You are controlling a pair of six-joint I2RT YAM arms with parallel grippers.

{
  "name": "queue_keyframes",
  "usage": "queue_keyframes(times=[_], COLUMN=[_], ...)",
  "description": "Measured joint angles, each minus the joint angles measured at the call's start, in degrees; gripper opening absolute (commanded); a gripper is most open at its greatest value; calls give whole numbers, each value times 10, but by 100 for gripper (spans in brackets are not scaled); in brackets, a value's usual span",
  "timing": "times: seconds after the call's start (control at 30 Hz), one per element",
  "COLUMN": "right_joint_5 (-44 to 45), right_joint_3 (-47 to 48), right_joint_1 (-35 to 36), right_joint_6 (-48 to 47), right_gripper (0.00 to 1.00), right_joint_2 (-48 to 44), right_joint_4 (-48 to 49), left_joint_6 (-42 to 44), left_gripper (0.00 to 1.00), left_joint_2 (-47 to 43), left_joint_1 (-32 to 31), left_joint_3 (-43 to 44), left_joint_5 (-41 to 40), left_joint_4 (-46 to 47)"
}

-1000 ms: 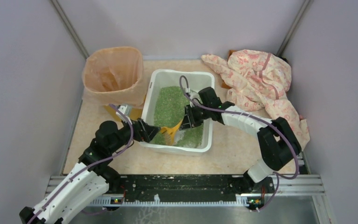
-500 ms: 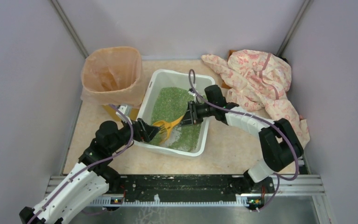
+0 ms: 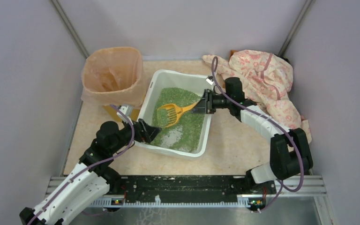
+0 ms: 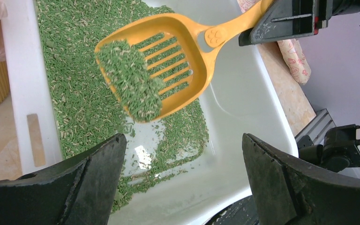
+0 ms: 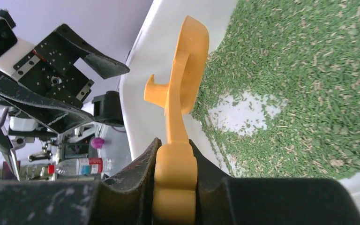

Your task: Clean the litter box

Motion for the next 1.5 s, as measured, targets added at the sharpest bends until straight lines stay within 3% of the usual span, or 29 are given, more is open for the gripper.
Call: queue_keyframes(times=[0.23,0.57,0.77,0.9,1.03,1.5], right_joint_5=[0,-13,-21,-34,-55,-69], right_joint_3=[-2,-131,-169,-175,-202,-203], right_joint_1=[-65,-111,-140,-117,-161,-164], right_joint_6=[16,183,235,275,326,345], right_gripper=[0,0,0,0,0,0], right_joint_2=[-32,-54,-42,-27,-26,-24], right_joint_4=[2,243,312,381,456,490], left_joint_6=[0,1,4,6,6,8], left_gripper=[99,99,99,99,99,99], left_joint_2=[0,8,19,26,40,46], left_joint_1=[0,0,0,0,0,0], left_joint_3=[0,0,2,2,7,14], left_joint_5=[0,1,5,9,16,21], left_joint_4=[0,0,-1,4,3,4])
